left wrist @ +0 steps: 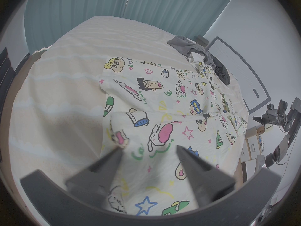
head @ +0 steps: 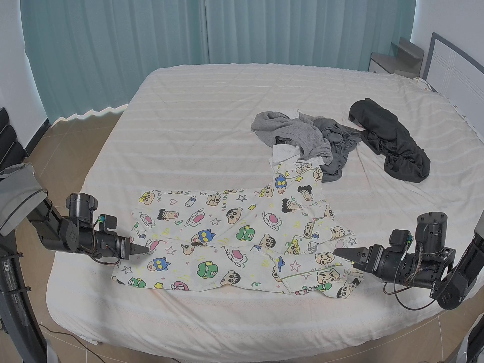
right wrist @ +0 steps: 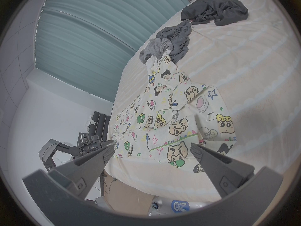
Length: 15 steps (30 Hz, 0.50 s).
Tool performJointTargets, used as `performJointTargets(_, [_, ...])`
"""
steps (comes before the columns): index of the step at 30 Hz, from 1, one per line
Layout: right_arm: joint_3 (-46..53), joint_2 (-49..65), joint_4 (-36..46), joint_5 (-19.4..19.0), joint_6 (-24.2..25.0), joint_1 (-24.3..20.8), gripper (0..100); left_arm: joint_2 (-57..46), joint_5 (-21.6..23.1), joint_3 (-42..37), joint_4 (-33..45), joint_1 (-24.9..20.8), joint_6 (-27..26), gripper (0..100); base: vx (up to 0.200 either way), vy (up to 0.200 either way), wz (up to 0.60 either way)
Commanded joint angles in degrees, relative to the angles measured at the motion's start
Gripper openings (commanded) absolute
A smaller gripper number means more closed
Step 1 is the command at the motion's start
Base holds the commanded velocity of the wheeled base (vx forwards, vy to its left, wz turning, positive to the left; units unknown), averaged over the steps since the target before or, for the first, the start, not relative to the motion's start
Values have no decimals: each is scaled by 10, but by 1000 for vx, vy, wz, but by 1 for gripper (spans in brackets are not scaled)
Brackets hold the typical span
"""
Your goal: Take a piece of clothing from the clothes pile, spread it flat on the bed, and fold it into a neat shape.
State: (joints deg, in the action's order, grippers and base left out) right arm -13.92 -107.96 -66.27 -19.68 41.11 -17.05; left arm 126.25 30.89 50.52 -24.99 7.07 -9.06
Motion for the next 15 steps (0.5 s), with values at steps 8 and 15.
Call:
performJointTargets(8, [-1, -6, 0, 0, 5, -3, 100, -4, -1, -2, 7, 3, 0, 0, 0, 0, 0])
performJointTargets(15, [-1, -13, -1, 0, 5, -2, 100, -45, -8, 3, 70, 3, -3, 0, 0, 0, 0])
